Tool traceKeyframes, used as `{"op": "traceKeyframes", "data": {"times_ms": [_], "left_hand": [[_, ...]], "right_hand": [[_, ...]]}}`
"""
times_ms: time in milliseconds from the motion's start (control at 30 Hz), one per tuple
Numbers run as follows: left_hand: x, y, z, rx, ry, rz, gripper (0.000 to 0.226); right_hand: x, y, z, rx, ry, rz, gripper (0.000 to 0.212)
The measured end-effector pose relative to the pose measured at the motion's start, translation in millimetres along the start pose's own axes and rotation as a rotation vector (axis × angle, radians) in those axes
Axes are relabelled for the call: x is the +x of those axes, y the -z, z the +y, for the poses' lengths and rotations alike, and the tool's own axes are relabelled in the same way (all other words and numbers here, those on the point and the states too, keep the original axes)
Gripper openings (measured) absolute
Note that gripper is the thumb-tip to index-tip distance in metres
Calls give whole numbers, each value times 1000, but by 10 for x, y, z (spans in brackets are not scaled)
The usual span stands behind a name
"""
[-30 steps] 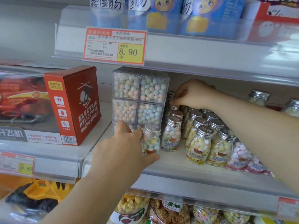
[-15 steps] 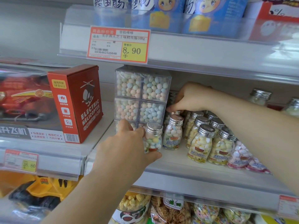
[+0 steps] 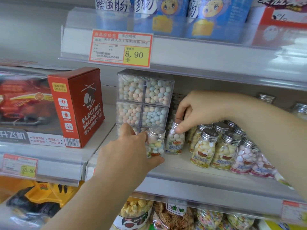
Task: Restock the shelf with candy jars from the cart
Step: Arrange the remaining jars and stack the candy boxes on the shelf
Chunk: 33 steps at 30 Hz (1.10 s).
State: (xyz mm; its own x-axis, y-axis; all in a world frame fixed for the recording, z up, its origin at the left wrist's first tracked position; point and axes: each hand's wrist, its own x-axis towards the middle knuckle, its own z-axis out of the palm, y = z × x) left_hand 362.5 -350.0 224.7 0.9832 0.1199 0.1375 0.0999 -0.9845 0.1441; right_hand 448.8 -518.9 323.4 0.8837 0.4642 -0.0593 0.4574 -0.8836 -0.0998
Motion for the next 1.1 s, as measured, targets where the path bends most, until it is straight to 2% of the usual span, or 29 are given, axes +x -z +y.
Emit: {"op": "traceKeyframes", "data": {"times_ms": [167, 333, 433, 500, 600, 767, 900, 1100], "left_hand": [[-6, 2, 0, 7, 4, 0, 68], [-14, 5, -4, 2, -1, -3, 67], [-25, 2, -7, -15, 1, -4, 64], [-22, -1, -12, -24, 1, 2, 63], [-16, -5, -1, -26, 2, 10, 63], [-9, -23, -7, -30, 1, 19, 60], [-10, -28, -12, -20, -6, 33, 62], [-15, -5, -17, -19, -7, 14, 64]], "right_hand": [[25, -131, 20, -56, -53, 107, 30], [7, -151, -9, -77, -92, 176, 43], [-107, -49, -95, 36, -37, 278, 44], [-191, 4, -174, 109, 19, 217, 43], [-289, -9, -261, 62, 51, 101, 46], [-332, -180, -377, 96, 72, 124, 45], [-252, -404, -435, 96, 102, 253, 41], [-271, -308, -215, 233, 89, 155, 19]]}}
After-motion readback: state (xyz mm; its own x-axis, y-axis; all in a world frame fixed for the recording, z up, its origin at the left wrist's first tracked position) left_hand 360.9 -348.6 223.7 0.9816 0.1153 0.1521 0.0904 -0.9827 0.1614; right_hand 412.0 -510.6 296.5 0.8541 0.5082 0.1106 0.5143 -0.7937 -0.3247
